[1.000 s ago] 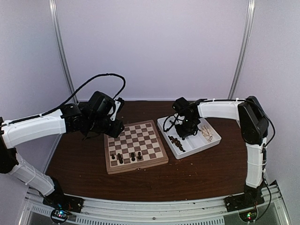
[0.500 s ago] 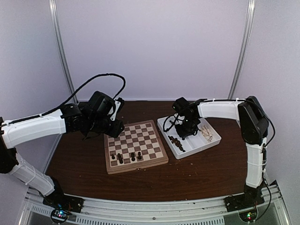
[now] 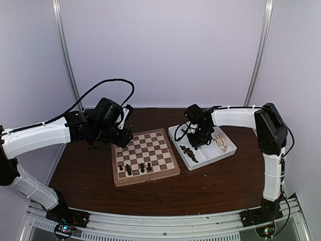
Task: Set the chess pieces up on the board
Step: Pick up the chess piece from the storage box.
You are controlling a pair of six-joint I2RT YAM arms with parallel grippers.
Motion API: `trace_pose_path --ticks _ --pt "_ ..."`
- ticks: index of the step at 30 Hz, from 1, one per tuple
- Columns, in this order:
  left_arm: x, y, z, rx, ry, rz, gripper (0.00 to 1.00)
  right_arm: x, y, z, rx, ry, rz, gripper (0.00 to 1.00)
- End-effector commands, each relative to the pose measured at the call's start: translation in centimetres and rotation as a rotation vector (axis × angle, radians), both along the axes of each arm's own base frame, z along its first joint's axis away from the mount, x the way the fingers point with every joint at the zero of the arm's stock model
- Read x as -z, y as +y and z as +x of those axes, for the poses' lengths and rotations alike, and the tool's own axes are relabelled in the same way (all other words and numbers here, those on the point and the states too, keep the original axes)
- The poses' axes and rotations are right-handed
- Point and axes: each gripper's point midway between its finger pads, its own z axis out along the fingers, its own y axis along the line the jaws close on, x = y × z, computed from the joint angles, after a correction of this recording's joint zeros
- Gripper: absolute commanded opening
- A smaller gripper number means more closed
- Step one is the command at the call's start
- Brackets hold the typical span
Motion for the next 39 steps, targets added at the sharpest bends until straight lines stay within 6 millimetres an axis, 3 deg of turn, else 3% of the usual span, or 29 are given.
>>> trace_pose_path --ticks 1,9,19,30,36,39 --pt "-0.3 -0.1 0.5 -0.006 -0.02 -0.018 0.35 0.8 -0.7 0.3 0.019 0.002 -0.024 0.18" --pt "0.0 0.0 0.5 -0.007 -0.014 -0.013 0.35 1.1 -0.7 0.3 0.018 0.01 -0.025 0.17" --pt "-0.1 0.1 0.4 -0.009 -0.018 -0.012 0.35 0.7 -0.6 0.3 0.004 0.008 -0.023 0.07" --pt "-0.4 -0.3 0.7 -0.003 -0.021 -0.017 0.35 -2.8 0.3 -0.2 -0.053 -0.036 0.037 0.06" --pt "-0.6 -0.3 0.7 -0.001 -0.027 -0.022 0.35 -5.6 2.4 -1.0 -0.134 -0.104 0.096 0.06" --pt "-0.6 -0.3 0.6 -0.001 -0.027 -0.022 0.35 -6.6 4.4 -1.8 -0.194 -0.115 0.142 0.06"
